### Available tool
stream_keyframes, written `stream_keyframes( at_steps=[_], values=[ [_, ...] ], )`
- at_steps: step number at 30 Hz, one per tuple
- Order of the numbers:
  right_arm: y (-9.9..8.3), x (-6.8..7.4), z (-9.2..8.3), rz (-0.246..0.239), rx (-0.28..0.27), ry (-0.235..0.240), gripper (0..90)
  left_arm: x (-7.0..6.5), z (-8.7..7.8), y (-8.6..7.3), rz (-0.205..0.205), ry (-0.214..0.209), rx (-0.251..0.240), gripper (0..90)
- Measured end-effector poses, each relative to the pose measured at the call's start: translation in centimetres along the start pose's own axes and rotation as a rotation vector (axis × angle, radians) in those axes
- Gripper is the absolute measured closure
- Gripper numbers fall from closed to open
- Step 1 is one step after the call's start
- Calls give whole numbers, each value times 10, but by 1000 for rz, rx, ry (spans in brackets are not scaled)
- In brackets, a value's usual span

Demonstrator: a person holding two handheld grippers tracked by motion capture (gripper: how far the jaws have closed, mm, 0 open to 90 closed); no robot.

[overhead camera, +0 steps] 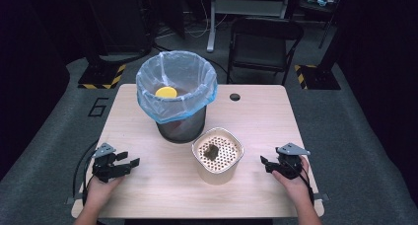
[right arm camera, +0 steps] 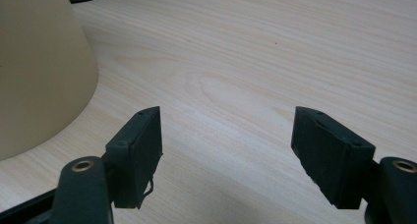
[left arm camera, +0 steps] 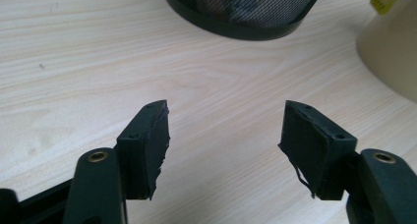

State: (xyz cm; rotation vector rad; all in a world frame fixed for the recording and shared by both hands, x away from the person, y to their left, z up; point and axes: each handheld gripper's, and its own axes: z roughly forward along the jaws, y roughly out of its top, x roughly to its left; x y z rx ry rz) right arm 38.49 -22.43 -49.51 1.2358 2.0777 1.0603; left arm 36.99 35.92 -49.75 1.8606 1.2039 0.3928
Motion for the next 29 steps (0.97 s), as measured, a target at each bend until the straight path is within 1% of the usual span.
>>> stream_keyframes(
  at_steps=[3,4,5,7,8,9,10,11,13,16,17,19,20,21,22,23,24,25,26,27,29],
  values=[
    [-2,1,3,-10,11,11,270,2,4,-4,11,10,7,333],
    [-2,1,4,-9,17,7,270,3,4,-5,23,13,19,329],
    [-3,1,5,-18,21,10,270,4,6,-6,20,20,16,325],
    [-3,2,7,-15,20,7,270,7,7,-9,24,24,23,317],
    [-4,3,8,-18,26,8,270,8,8,-10,21,26,18,310],
    [-4,3,9,-17,25,14,270,10,8,-11,14,31,14,302],
    [-5,3,9,-23,27,12,270,13,7,-11,7,37,21,299],
    [-6,3,11,-29,30,14,270,15,7,-12,4,47,12,299],
    [-7,4,13,-42,41,12,270,18,7,-14,-7,59,11,293],
    [-8,5,14,-48,44,8,270,23,7,-17,-35,97,18,274],
    [-8,4,15,-58,41,5,270,26,7,-17,-48,117,19,263],
    [-10,4,15,-49,42,0,270,31,8,-19,-77,155,30,259],
    [-10,3,15,-51,43,-7,270,34,8,-20,-75,168,31,259],
    [-11,3,15,-38,48,-11,270,36,8,-20,-86,170,34,257],
    [-12,2,16,-44,48,-15,270,38,8,-21,-85,184,37,255],
    [-14,0,16,-41,61,-15,270,39,8,-22,-94,189,36,254],
    [-14,0,16,-41,61,-15,270,41,8,-22,-89,197,38,254],
    [-15,-1,16,-44,65,-18,269,40,8,-22,-95,201,34,249],
    [-16,-2,16,-41,61,-25,270,41,8,-22,-86,203,39,249],
    [-16,-3,16,-44,59,-30,269,40,9,-22,-76,208,34,248],
    [-18,-4,15,-23,59,-45,267,38,10,-21,-48,214,50,247]
  ],
)
